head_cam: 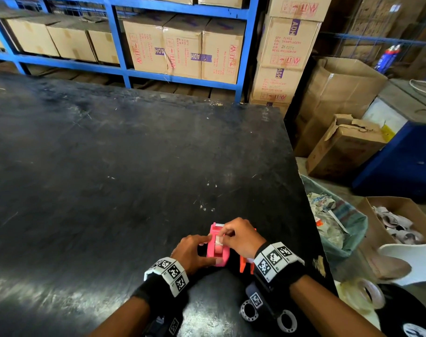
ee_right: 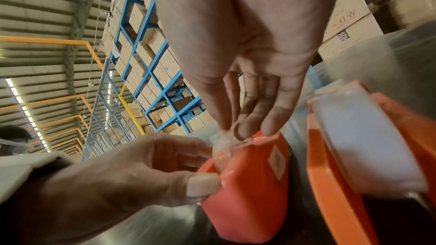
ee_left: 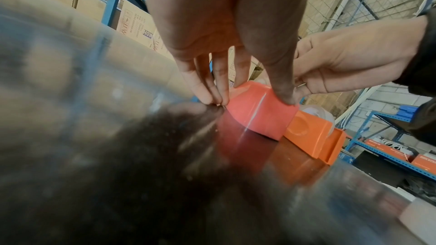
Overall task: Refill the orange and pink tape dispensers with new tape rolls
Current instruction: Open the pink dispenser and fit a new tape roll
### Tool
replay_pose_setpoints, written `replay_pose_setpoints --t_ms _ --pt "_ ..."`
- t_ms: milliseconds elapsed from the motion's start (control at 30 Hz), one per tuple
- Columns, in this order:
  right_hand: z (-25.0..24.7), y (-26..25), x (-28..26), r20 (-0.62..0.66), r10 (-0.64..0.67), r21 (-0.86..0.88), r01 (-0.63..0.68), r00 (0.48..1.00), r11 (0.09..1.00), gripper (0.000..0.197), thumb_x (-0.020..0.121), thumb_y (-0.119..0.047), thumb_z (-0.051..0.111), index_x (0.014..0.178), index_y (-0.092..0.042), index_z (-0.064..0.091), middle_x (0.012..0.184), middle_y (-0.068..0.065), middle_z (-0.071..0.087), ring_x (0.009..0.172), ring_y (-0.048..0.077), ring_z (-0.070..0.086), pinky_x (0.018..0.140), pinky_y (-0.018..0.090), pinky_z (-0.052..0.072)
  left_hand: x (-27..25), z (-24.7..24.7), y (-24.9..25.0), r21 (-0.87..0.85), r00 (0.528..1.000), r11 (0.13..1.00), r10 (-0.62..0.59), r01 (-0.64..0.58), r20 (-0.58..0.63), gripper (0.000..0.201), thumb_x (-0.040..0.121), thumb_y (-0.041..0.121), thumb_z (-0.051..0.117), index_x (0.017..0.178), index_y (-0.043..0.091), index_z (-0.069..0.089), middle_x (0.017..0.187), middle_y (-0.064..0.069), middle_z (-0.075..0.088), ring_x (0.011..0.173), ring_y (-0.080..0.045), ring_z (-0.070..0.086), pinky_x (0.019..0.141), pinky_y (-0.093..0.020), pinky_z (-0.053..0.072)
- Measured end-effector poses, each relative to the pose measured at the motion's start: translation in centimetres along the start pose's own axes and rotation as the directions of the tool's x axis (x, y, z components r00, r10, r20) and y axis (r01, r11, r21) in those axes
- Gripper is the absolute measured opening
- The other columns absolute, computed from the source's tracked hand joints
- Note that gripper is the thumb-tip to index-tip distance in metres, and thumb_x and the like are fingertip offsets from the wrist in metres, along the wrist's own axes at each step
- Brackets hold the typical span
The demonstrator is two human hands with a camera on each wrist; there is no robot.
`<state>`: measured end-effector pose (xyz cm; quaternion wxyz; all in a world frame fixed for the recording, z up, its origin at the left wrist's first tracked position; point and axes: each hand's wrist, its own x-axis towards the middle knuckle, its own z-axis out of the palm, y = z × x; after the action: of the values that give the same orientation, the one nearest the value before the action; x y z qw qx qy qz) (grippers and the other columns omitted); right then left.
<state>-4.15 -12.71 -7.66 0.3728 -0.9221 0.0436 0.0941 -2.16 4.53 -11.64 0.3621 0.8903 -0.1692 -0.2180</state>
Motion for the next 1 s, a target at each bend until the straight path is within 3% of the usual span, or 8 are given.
replay_pose_setpoints --t_ms 133,233,333,400,567,767,900,1000 --pt "-0.8 0.0 0.2 0.008 -0.081 -0.099 0.081 0.997 0.992 0.020 0.078 -0.006 0.062 0.092 -0.016 0.073 0.090 0.006 0.074 0.086 0.019 0.068 0.083 0.036 0.056 0.1 -0.1 -0.1 0.002 1.000 1.000 -0.004 0.004 0.012 0.074 0.058 0.051 0.079 0.123 0.022 0.059 0.114 -0.001 0.067 0.106 -0.017 0.061 0.092 -0.036 0.051" --pt "-1.4 -0.3 0.5 -0.019 -0.152 -0.102 0.149 0.988 0.984 0.029 0.081 -0.004 0.059 0.105 -0.015 0.070 0.092 0.005 0.074 0.091 0.017 0.067 0.086 0.030 0.053 0.0 -0.2 0.1 0.000 1.000 1.000 0.025 -0.025 0.015 0.078 0.052 0.059 0.074 0.119 0.021 0.061 0.117 0.002 0.066 0.109 -0.016 0.059 0.091 -0.037 0.051" --pt "-2.3 -0.3 1.3 -0.021 -0.196 -0.100 0.193 0.980 0.976 0.023 0.081 -0.005 0.063 0.101 -0.011 0.072 0.094 0.007 0.074 0.089 0.016 0.067 0.079 0.021 0.049 0.0 -0.3 0.2 -0.040 0.997 0.996 0.074 -0.074 0.017 0.088 0.044 0.067 0.064 0.120 0.022 0.060 0.130 0.011 0.056 0.118 -0.012 0.054 0.094 -0.038 0.050" --pt "-2.7 -0.4 1.9 0.032 -0.205 -0.115 0.207 0.978 0.972 0.017 0.081 -0.006 0.066 0.095 -0.010 0.074 0.095 0.006 0.074 0.089 0.014 0.068 0.077 0.016 0.049 0.1 -0.4 0.2 -0.051 0.996 0.995 0.084 -0.083 0.018 0.086 0.043 0.067 0.066 0.118 0.026 0.060 0.127 0.009 0.061 0.113 -0.013 0.059 0.090 -0.039 0.052" --pt "-3.0 -0.4 3.4 0.084 -0.229 -0.152 0.239 0.970 0.959 0.011 0.079 -0.006 0.068 0.084 -0.013 0.075 0.089 0.003 0.075 0.081 0.012 0.068 0.081 0.032 0.057 -0.1 -0.5 0.3 0.064 0.999 0.997 0.031 -0.034 0.036 0.073 0.053 0.065 0.073 0.110 0.028 0.046 0.111 0.005 0.067 0.093 -0.020 0.064 0.084 -0.040 0.053" --pt "-2.7 -0.1 4.3 0.090 -0.227 -0.158 0.239 0.970 0.958 0.018 0.078 -0.006 0.068 0.093 -0.013 0.074 0.092 0.007 0.075 0.084 0.014 0.069 0.082 0.031 0.057 -0.3 -0.6 0.7 0.240 0.980 0.950 0.184 -0.198 0.082 0.073 0.073 0.056 0.064 0.135 0.031 0.034 0.139 0.006 0.047 0.125 -0.016 0.046 0.095 -0.041 0.046" --pt "-3.2 -0.1 4.4 0.124 -0.242 -0.203 0.263 0.962 0.943 0.013 0.077 -0.007 0.069 0.087 -0.015 0.075 0.091 0.003 0.076 0.085 0.013 0.069 0.082 0.030 0.055 -0.1 -0.7 0.7 0.345 0.954 0.891 0.249 -0.294 0.169 0.070 0.078 0.060 0.049 0.140 0.031 0.034 0.142 0.000 0.048 0.126 -0.024 0.049 0.092 -0.045 0.050" --pt "-3.3 0.0 4.8 0.124 -0.244 -0.198 0.265 0.962 0.944 0.013 0.077 -0.008 0.069 0.085 -0.015 0.076 0.089 0.002 0.076 0.083 0.011 0.069 0.082 0.030 0.056 0.2 -1.0 1.2 0.427 0.947 0.849 0.240 -0.311 0.214 0.065 0.081 0.057 0.049 0.139 0.030 0.037 0.143 -0.003 0.047 0.128 -0.026 0.048 0.094 -0.044 0.048"
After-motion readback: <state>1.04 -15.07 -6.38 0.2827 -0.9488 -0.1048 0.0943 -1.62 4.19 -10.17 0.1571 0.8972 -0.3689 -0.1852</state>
